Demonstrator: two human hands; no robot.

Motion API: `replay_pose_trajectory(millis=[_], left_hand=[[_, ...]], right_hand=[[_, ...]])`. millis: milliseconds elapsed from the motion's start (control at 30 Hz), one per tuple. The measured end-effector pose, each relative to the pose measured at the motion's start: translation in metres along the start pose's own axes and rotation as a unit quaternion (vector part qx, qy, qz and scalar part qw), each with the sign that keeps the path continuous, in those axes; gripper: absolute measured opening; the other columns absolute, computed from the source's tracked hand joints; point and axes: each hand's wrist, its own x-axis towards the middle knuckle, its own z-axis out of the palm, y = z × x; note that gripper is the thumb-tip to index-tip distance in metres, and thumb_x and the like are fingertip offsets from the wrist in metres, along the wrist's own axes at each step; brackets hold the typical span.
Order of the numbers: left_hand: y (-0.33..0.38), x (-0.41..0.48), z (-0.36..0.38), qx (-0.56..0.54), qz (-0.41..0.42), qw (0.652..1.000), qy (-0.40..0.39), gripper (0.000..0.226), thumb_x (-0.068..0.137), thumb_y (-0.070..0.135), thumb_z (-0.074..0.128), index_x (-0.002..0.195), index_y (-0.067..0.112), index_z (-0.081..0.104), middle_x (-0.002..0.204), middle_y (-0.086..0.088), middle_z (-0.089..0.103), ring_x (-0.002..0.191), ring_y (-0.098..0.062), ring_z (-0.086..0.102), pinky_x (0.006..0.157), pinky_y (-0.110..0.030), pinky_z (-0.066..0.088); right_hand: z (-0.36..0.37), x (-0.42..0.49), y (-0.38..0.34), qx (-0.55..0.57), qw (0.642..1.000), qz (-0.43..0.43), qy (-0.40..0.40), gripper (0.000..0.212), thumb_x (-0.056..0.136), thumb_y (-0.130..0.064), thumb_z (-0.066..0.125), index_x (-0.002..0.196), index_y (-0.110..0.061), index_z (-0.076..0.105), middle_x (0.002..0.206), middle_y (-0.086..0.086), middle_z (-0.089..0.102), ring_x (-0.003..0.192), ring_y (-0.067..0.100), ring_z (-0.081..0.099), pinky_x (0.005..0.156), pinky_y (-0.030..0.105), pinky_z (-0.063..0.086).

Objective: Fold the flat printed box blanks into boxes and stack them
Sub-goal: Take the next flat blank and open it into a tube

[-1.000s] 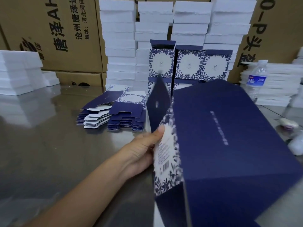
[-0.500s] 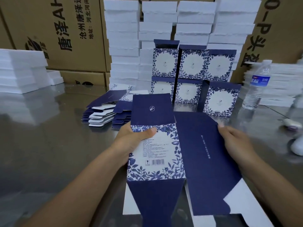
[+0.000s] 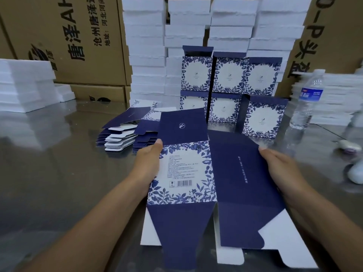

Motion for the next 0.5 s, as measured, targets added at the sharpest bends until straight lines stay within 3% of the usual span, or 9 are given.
replay_pose_trajectory(millis=[67,133,200,267,333,400,500], left_hand=[[0.0,0.001,-0.001,-0.018,-0.001,1.0,0.014,0.04,0.099,0.038,0.042,0.072,0.014,0.058,0.043,0.009,0.057,0.035,-0.005,0.051,0.038,-0.014,0.036],[0.002,0.0,-0.001,-0.015,-0.005,0.999,0.031,0.038,0.099,0.039,0.042,0.075,0.012,0.054,0.037,0.008,0.047,0.029,-0.007,0.041,0.035,-0.014,0.03],[0.002,0.0,-0.001,-0.019,-0.013,0.999,0.023,0.038,0.099,0.042,0.042,0.079,0.012,0.056,0.044,0.003,0.051,0.036,-0.012,0.046,0.041,-0.018,0.034],[0.0,0.001,0.0,-0.015,-0.006,1.0,0.002,0.041,0.098,0.046,0.04,0.084,0.012,0.057,0.068,-0.007,0.058,0.059,-0.018,0.054,0.056,-0.024,0.039],[-0.003,0.002,0.002,0.013,0.015,1.0,-0.007,0.041,0.097,0.051,0.036,0.086,0.015,0.052,0.079,-0.006,0.055,0.07,-0.018,0.051,0.067,-0.029,0.035],[-0.005,0.0,0.004,0.045,0.034,0.998,-0.028,0.048,0.097,0.053,0.034,0.081,0.012,0.054,0.072,-0.004,0.06,0.067,-0.015,0.055,0.068,-0.031,0.04],[-0.011,0.001,0.006,0.068,0.053,0.995,-0.055,0.048,0.099,0.047,0.037,0.085,0.007,0.061,0.086,-0.018,0.065,0.079,-0.027,0.059,0.08,-0.038,0.045]], right_hand=[[0.001,0.0,0.001,-0.022,0.999,-0.012,-0.026,0.036,0.094,-0.033,0.053,0.078,-0.002,0.064,0.067,0.01,0.066,0.064,0.015,0.059,0.067,0.03,0.045],[0.001,0.0,0.003,-0.032,0.998,-0.022,-0.042,0.039,0.094,-0.03,0.054,0.081,0.006,0.061,0.073,0.022,0.065,0.068,0.017,0.056,0.071,0.031,0.043],[-0.001,0.002,0.002,-0.018,0.999,-0.007,-0.038,0.036,0.094,-0.028,0.055,0.077,0.003,0.063,0.067,0.012,0.069,0.063,0.014,0.06,0.067,0.026,0.046],[-0.004,0.004,0.0,-0.02,0.999,0.001,-0.03,0.036,0.095,-0.026,0.053,0.069,-0.005,0.067,0.056,-0.005,0.067,0.049,0.006,0.059,0.05,0.012,0.045],[-0.006,0.005,-0.001,-0.022,1.0,-0.006,-0.018,0.032,0.095,-0.025,0.052,0.071,-0.01,0.067,0.051,-0.009,0.064,0.041,0.001,0.056,0.039,0.009,0.04],[-0.008,0.006,-0.001,-0.013,1.0,-0.011,0.002,0.031,0.095,-0.027,0.052,0.081,-0.005,0.069,0.056,-0.005,0.065,0.042,0.002,0.055,0.04,0.009,0.041],[-0.008,0.004,0.0,-0.016,0.999,-0.009,0.026,0.038,0.095,-0.029,0.052,0.091,0.006,0.064,0.078,0.018,0.07,0.058,0.013,0.057,0.049,0.016,0.044]])
